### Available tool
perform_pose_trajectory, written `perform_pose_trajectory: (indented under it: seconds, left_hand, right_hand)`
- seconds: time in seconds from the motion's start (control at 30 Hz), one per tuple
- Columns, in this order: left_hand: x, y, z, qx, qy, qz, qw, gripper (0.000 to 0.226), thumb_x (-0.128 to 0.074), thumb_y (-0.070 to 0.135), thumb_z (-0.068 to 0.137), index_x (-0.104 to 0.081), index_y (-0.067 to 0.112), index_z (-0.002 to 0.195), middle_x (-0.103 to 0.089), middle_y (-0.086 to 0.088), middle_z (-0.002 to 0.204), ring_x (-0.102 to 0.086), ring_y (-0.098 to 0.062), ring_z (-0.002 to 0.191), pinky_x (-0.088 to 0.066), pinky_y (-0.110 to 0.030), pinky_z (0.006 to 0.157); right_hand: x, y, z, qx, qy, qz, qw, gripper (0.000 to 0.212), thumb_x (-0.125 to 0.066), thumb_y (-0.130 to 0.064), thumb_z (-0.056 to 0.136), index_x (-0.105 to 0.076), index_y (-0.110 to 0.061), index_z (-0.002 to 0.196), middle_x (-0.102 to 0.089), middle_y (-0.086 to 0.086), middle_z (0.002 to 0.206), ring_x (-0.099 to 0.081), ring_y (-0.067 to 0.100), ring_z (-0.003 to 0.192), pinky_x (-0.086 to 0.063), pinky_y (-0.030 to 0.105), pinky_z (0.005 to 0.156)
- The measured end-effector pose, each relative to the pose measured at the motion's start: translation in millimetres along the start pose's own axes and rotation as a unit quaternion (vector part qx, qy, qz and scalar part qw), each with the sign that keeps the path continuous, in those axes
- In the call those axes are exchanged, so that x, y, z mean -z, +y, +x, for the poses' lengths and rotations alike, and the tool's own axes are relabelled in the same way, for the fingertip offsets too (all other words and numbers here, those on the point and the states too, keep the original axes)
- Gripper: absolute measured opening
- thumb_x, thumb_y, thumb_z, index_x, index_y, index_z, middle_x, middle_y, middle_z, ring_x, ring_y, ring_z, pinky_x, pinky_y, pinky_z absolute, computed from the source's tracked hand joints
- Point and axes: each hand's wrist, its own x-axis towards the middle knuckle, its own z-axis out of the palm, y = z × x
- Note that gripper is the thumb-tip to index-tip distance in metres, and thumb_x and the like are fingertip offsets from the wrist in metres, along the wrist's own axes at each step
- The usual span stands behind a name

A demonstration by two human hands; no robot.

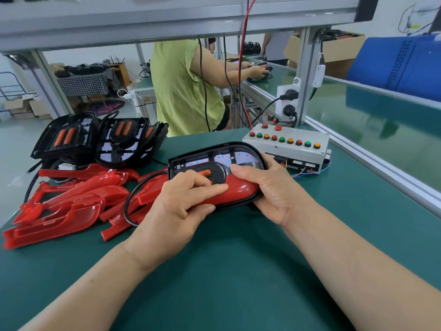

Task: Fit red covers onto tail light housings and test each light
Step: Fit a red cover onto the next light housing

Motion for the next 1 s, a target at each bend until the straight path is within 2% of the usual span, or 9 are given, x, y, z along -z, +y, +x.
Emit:
perform_pose_trajectory:
  seconds: [0.1,0.17,0.23,0.4,0.67,0.77,0.83,0.9,1.0]
  left_hand:
    - [5,-1,0,0.014,-0.015,-0.038,0.999,0.041,-0.066,0.008,0.084,-0.07,0.023,0.122,-0.057,0.006,0.102,-0.055,-0.016,0.105,-0.045,-0.032,0.094]
    - [5,0,0,0.02,-0.015,-0.047,0.999,0.044,-0.068,0.002,0.084,-0.07,0.025,0.121,-0.057,0.007,0.102,-0.056,-0.016,0.107,-0.043,-0.025,0.097]
    - [5,0,0,0.027,-0.013,-0.049,0.998,0.049,-0.071,-0.005,0.083,-0.07,0.026,0.121,-0.057,0.009,0.103,-0.055,-0.014,0.109,-0.04,-0.018,0.097]
    - [8,3,1,0.031,-0.035,-0.045,0.998,0.05,-0.07,-0.007,0.085,-0.069,0.024,0.123,-0.058,0.007,0.105,-0.054,-0.015,0.109,-0.039,-0.013,0.095]
    - [10,6,3,0.017,-0.037,-0.026,0.999,0.05,-0.069,-0.009,0.085,-0.068,0.02,0.125,-0.058,0.002,0.104,-0.055,-0.016,0.104,-0.041,-0.015,0.091]
    - [10,6,4,0.02,-0.042,-0.03,0.998,0.049,-0.068,-0.009,0.085,-0.068,0.019,0.126,-0.058,0.002,0.103,-0.055,-0.014,0.104,-0.04,-0.014,0.091]
    - [10,7,4,0.021,-0.045,-0.035,0.998,0.048,-0.068,-0.008,0.085,-0.068,0.018,0.126,-0.057,0.003,0.103,-0.054,-0.012,0.103,-0.039,-0.013,0.091]
    - [10,8,5,0.021,-0.047,-0.036,0.998,0.048,-0.068,-0.008,0.085,-0.068,0.018,0.126,-0.057,0.003,0.102,-0.054,-0.013,0.103,-0.038,-0.013,0.091]
    - [11,10,6,0.013,-0.045,-0.025,0.999,0.048,-0.068,-0.009,0.085,-0.067,0.017,0.126,-0.057,0.002,0.103,-0.055,-0.013,0.103,-0.038,-0.013,0.091]
  right_hand:
    - [1,-1,3,-0.02,-0.005,0.007,1.0,0.034,-0.057,-0.026,0.098,-0.064,-0.006,0.124,-0.071,0.017,0.117,-0.07,0.03,0.105,-0.057,0.043,0.091]
    - [3,-1,5,-0.03,0.013,0.012,0.999,0.037,-0.041,-0.032,0.106,-0.069,-0.009,0.113,-0.074,0.014,0.11,-0.073,0.025,0.096,-0.061,0.038,0.081]
    - [4,-1,6,-0.033,0.023,0.009,0.999,0.04,-0.037,-0.032,0.107,-0.071,-0.012,0.105,-0.076,0.012,0.104,-0.074,0.022,0.088,-0.061,0.033,0.071]
    - [2,1,6,-0.028,0.049,0.045,0.997,0.041,-0.04,-0.035,0.106,-0.072,-0.01,0.102,-0.076,0.012,0.103,-0.075,0.023,0.088,-0.061,0.033,0.065]
    - [3,2,6,-0.031,0.056,0.04,0.997,0.041,-0.04,-0.037,0.105,-0.068,-0.008,0.114,-0.075,0.012,0.109,-0.074,0.026,0.096,-0.062,0.037,0.076]
    - [0,3,3,-0.033,0.026,0.023,0.999,0.045,-0.04,-0.04,0.105,-0.066,-0.008,0.122,-0.073,0.013,0.116,-0.071,0.026,0.105,-0.057,0.042,0.092]
    - [-3,3,0,-0.031,-0.011,0.0,0.999,0.047,-0.048,-0.039,0.1,-0.062,-0.005,0.129,-0.069,0.015,0.123,-0.068,0.026,0.109,-0.05,0.046,0.101]
    - [-3,1,-1,-0.023,-0.016,-0.006,1.0,0.053,-0.06,-0.034,0.09,-0.058,-0.001,0.132,-0.067,0.018,0.124,-0.067,0.028,0.104,-0.048,0.048,0.102]
    - [0,-2,2,-0.034,0.0,0.019,0.999,0.039,-0.051,-0.028,0.098,-0.066,-0.001,0.121,-0.07,0.019,0.118,-0.07,0.029,0.1,-0.054,0.045,0.093]
